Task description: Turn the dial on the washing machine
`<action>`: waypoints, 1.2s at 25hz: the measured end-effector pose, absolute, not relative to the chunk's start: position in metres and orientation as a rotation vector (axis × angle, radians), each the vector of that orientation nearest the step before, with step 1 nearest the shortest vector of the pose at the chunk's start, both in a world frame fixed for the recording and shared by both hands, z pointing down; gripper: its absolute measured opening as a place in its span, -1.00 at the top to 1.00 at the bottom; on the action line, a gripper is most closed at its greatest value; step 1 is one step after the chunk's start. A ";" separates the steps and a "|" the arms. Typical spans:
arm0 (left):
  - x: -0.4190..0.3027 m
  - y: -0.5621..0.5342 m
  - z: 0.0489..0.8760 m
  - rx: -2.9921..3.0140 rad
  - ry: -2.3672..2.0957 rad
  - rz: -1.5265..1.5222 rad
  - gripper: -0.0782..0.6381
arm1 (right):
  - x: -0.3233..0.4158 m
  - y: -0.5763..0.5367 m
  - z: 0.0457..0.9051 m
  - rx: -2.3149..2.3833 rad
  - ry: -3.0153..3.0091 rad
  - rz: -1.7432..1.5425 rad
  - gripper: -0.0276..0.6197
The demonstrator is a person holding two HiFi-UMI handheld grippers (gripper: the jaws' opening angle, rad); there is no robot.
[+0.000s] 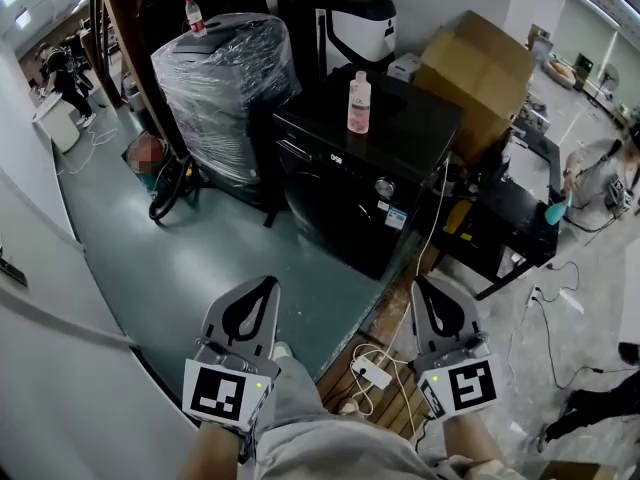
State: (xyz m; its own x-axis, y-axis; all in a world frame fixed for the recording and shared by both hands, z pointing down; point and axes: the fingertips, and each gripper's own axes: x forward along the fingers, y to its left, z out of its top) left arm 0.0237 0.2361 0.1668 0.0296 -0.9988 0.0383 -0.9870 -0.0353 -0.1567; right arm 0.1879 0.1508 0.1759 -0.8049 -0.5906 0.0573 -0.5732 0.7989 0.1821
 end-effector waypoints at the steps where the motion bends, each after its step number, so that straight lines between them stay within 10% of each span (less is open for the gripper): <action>1: 0.017 0.228 0.168 -2.203 2.126 -0.195 0.73 | 0.181 0.143 0.179 0.944 -2.866 -0.233 0.84; 30: -0.168 -0.017 0.238 -2.512 1.824 -0.296 0.73 | 0.039 -0.083 0.276 1.518 -2.468 0.015 0.24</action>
